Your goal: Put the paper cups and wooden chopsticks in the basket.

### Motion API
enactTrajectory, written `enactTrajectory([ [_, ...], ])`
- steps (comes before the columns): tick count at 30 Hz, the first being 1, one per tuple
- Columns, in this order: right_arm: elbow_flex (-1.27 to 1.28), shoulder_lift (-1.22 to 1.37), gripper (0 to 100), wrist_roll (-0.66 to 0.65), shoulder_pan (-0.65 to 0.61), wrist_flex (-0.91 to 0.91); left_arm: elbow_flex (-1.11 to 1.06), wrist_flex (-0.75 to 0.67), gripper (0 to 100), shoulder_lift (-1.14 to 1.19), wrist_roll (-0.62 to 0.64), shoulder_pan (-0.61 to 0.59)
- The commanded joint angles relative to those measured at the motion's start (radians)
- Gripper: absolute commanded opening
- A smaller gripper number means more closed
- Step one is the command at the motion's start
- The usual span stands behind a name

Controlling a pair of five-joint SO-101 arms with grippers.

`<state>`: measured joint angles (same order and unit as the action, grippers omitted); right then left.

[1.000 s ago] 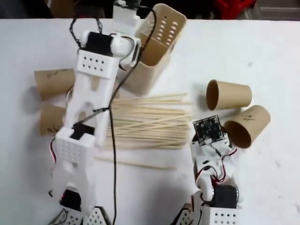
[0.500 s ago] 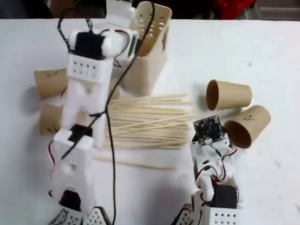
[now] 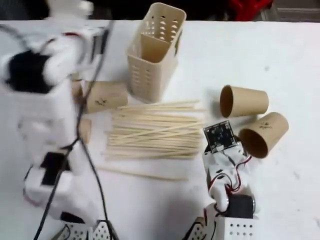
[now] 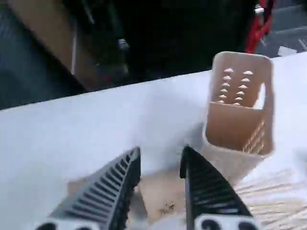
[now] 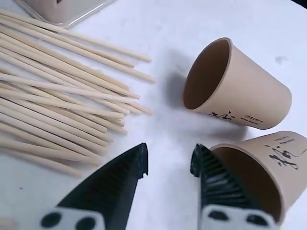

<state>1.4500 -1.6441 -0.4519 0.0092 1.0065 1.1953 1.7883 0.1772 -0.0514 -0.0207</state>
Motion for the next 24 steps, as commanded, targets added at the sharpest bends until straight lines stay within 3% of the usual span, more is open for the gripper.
enactTrajectory([
  [1,-0.129,0.202,15.5,-0.009,-0.036,-0.041,-0.330,-0.003,15,-0.249,-0.043,-0.070],
  [5,-0.255,0.467,15.5,-0.011,-0.147,-0.048,-0.799,-0.144,15,-0.412,-0.137,-0.113],
  [15,-0.514,0.931,15.7,-0.239,-0.447,-0.041,-2.093,-1.026,15,-0.842,-0.262,-0.311],
  [19,-0.617,1.098,15.9,-0.241,-0.542,-0.045,-2.381,-1.247,15,-0.983,-0.276,-0.334],
  [24,-0.730,1.322,15.9,-0.325,-0.638,-0.054,-2.538,-1.327,15,-1.099,-0.275,-0.343],
])
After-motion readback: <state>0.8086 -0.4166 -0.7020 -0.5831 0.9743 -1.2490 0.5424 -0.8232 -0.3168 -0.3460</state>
